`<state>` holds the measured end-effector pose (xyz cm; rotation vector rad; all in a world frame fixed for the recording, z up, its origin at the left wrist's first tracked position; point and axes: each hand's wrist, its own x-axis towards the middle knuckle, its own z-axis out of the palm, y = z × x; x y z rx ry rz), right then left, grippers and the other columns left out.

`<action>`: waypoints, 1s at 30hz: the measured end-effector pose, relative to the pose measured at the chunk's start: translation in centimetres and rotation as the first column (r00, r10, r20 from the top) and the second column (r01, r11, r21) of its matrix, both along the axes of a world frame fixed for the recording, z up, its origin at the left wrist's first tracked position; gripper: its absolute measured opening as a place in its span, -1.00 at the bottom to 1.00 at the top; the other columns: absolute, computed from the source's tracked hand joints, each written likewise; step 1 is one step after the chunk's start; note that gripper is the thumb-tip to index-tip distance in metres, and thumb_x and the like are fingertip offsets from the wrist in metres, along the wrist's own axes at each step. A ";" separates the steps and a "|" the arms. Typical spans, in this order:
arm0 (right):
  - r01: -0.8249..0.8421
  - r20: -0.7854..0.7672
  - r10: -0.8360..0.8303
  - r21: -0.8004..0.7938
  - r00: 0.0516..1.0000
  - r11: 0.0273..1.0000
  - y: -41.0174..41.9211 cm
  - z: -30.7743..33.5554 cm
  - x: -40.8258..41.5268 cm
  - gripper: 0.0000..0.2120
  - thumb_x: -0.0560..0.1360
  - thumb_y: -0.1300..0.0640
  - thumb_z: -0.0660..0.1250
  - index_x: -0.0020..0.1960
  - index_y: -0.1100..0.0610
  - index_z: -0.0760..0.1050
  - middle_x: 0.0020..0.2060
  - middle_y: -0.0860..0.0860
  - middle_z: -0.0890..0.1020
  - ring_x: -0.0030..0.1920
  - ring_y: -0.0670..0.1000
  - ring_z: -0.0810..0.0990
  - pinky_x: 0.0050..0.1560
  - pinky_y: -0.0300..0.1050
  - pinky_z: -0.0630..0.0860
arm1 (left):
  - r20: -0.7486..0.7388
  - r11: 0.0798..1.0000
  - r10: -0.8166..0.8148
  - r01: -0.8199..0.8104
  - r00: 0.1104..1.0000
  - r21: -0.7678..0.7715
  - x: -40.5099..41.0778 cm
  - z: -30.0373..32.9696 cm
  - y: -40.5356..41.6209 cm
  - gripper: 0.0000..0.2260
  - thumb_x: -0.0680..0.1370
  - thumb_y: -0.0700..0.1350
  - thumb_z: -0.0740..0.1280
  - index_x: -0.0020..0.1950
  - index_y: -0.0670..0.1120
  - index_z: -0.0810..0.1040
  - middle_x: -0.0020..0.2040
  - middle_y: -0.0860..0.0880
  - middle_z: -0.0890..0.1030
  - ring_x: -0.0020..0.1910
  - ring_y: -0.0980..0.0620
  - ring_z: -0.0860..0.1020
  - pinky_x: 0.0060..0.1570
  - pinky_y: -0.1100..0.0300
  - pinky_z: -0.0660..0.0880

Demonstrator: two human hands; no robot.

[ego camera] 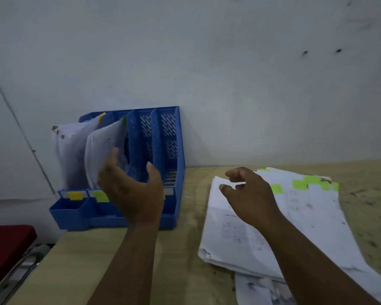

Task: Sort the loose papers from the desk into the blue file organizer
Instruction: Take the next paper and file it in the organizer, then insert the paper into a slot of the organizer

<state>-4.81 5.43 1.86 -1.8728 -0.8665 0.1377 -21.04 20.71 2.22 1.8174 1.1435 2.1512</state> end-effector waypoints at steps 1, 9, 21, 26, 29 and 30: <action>0.024 -0.014 -0.025 -0.011 1.000 1.000 -0.8 -0.4 0.5 -0.72 0.47 -0.02 0.48 0.15 -0.11 0.55 0.03 -0.23 0.59 0.02 -0.18 0.57 0.02 -0.23 0.47 | -0.026 0.997 -0.071 0.071 0.997 0.024 0.8 -0.5 -1.6 -0.60 0.50 -0.13 0.47 0.30 -0.18 0.52 0.20 -0.13 0.57 0.22 -0.12 0.52 0.21 0.06 0.48; 0.180 -0.052 -0.189 -0.140 0.981 0.974 -5.1 -4.3 3.6 -0.63 0.41 0.01 0.50 0.19 -0.12 0.55 0.11 -0.14 0.60 0.17 -0.04 0.57 0.21 -0.04 0.49 | -0.287 0.731 -0.608 0.380 0.740 -0.567 6.5 -5.0 -8.5 -0.62 0.52 0.05 0.47 0.32 0.05 0.57 0.27 0.09 0.58 0.26 0.09 0.51 0.24 0.18 0.46; 0.292 0.085 -0.280 -0.359 0.956 0.887 -5.1 -7.0 4.1 -0.50 0.40 -0.07 0.49 0.31 -0.18 0.44 0.42 0.04 0.32 0.41 0.16 0.30 0.39 0.01 0.29 | -0.395 0.679 -0.664 0.289 0.635 -0.675 5.8 -8.0 -7.6 -0.51 0.46 0.12 0.52 0.35 0.04 0.53 0.21 0.11 0.60 0.15 0.11 0.54 0.15 0.16 0.52; 0.287 0.073 -0.279 -0.315 0.958 0.905 -5.2 -7.0 4.3 -0.50 0.38 -0.03 0.52 0.28 -0.17 0.46 0.39 0.02 0.36 0.37 0.14 0.34 0.35 0.01 0.31 | -0.333 0.646 -0.696 0.353 0.636 -0.677 6.0 -8.0 -7.8 -0.55 0.49 0.00 0.53 0.36 0.02 0.55 0.19 0.12 0.60 0.09 0.18 0.54 0.02 0.41 0.44; 0.301 0.059 -0.298 -0.294 0.953 0.907 -5.3 -6.8 4.3 -0.49 0.38 0.00 0.53 0.28 -0.16 0.46 0.39 0.01 0.35 0.36 0.16 0.34 0.34 0.00 0.33 | -0.273 0.627 -0.703 0.390 0.657 -0.674 6.1 -8.0 -7.8 -0.60 0.51 -0.11 0.51 0.33 0.06 0.55 0.05 0.21 0.57 -0.05 0.29 0.53 -0.18 0.61 0.37; 0.309 0.056 -0.306 -0.289 0.950 0.906 -5.4 -6.8 4.3 -0.48 0.37 0.00 0.53 0.28 -0.16 0.46 0.39 0.01 0.34 0.36 0.16 0.35 0.34 0.00 0.34 | -0.243 0.615 -0.706 0.405 0.665 -0.677 6.1 -8.1 -7.7 -0.61 0.51 -0.13 0.51 0.31 0.08 0.56 0.00 0.23 0.56 -0.06 0.31 0.53 -0.20 0.62 0.37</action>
